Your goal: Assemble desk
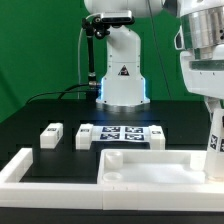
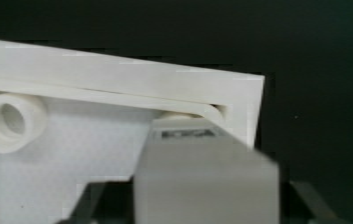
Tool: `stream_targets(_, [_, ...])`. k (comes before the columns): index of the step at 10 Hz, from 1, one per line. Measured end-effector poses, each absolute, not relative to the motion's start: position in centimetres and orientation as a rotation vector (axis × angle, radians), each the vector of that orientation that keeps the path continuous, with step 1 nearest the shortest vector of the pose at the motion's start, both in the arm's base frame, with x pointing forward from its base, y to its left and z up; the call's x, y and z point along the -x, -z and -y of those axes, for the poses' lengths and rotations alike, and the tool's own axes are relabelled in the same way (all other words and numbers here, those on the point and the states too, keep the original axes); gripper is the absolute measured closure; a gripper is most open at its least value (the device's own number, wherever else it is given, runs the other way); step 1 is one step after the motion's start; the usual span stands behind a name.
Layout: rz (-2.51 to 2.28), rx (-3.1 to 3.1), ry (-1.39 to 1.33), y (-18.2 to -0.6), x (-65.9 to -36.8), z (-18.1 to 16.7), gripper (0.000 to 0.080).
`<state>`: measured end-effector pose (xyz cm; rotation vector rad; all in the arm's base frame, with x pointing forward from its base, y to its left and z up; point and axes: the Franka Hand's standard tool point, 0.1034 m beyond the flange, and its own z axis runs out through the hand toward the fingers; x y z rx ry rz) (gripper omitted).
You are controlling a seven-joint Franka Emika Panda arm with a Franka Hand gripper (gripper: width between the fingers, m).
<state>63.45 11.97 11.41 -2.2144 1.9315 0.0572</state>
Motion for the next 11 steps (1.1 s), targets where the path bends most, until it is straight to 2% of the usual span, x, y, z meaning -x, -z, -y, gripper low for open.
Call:
stream_targets(1, [-1.852, 2.281, -0.048, -11.4, -63.4, -12.0, 0.0415])
stream_targets(2, [-1.645, 2.435, -0.025, -11.4, -63.5, -11.7, 0.0225])
stream_targets(3, [-1.459, 2.550, -0.001, -11.4, -63.6, -11.3, 0.0173])
stream_targets(4, [-1.221, 2.675, 0.023, -11.2, -63.5, -11.1, 0.0173])
stream_targets(8, [-0.820, 2.828, 0.074, -11.0, -63.4, -11.3, 0.0150])
stream_targets(11, [-0.085, 2.983, 0.140, -10.9, -63.7, -10.8, 0.0150])
